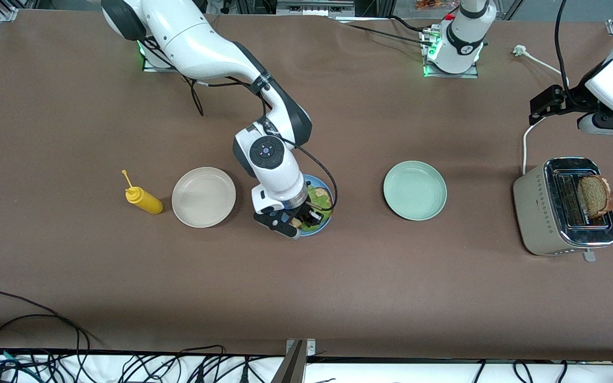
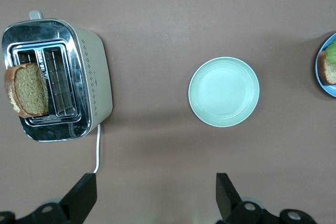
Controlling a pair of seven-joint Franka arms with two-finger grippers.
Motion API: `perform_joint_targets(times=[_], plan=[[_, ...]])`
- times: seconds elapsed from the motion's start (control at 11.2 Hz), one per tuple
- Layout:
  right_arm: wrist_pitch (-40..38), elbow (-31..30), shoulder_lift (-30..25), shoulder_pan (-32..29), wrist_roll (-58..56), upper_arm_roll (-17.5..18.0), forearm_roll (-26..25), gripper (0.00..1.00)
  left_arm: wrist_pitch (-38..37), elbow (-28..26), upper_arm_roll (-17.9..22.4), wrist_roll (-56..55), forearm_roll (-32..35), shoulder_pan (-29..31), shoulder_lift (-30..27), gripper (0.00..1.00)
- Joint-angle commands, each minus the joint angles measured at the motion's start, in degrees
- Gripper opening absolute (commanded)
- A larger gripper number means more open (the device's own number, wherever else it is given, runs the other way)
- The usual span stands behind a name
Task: Make sandwich in blue plate with both arms
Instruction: 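Lower the lettuce onto the bread and open the right gripper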
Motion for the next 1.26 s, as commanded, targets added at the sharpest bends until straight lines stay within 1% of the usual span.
perform_joint_targets(times=[0.0, 0.18, 0.45, 0.63, 0.81, 0.99, 1.08, 1.17], plan=[[0.8, -2.4, -1.7, 0.2, -0.4, 0.0, -1.1, 1.00, 0.3, -0.4, -0.1, 1.1, 1.3, -0.1, -0.8, 1.00], [0.8, -2.4, -1.7, 0.2, -3.9, 0.0, -2.1, 1.00, 0.3, -0.4, -0.1, 1.0, 1.3, -0.1, -0.8, 1.00], [-0.1, -2.3, -2.7, 0.0, -6.7, -0.1, -2.2, 1.00, 0.3, -0.4, -0.1, 1.0, 1.3, -0.1, -0.8, 1.00], [-2.9, -2.1, -3.7, -0.5, -10.7, -0.4, -2.3, 1.00, 0.4, -0.4, -0.1, 1.0, 1.2, -0.1, -0.8, 1.00], [-7.9, -2.1, -5.7, -1.4, -16.6, -0.8, -2.3, 1.00, 0.4, -0.4, -0.1, 1.0, 1.1, -0.1, -0.7, 1.00], [-15.8, -2.4, -9.4, -3.3, -25.3, -1.2, -2.3, 1.00, 0.4, -0.2, -0.1, 1.1, 1.1, -0.1, -0.6, 1.00], [-20.2, -2.4, -11.3, -4.4, -30.2, -1.9, -2.2, 1.00, 0.4, -0.2, -0.1, 1.0, 1.1, -0.1, -0.6, 1.00], [-22.9, -2.6, -12.8, -4.8, -33.8, -2.8, -2.1, 1.00, 0.4, -0.2, -0.1, 1.1, 1.0, -0.1, -0.6, 1.00]])
